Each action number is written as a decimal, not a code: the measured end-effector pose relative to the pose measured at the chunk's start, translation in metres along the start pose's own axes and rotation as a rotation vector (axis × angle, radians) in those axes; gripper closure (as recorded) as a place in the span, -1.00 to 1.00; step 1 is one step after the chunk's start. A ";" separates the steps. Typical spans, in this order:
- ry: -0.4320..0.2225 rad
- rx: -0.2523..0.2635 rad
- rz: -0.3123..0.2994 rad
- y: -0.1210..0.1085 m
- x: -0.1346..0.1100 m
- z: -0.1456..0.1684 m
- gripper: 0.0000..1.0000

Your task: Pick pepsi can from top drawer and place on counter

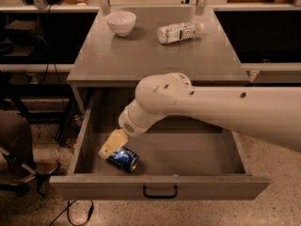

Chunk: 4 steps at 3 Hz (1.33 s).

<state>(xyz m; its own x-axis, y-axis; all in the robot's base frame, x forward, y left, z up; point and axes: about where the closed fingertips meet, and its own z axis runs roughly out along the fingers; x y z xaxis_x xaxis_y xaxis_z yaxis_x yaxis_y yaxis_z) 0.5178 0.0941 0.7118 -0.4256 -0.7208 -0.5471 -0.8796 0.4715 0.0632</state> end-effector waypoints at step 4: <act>0.075 0.063 -0.020 -0.010 0.025 0.061 -1.00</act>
Offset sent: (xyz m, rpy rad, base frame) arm 0.0266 0.0051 -0.0558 -0.0637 -0.0199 -0.0327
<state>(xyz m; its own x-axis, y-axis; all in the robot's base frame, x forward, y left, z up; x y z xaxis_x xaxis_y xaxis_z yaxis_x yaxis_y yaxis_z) 0.5291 0.1020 0.6462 -0.4248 -0.7655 -0.4832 -0.8741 0.4857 -0.0009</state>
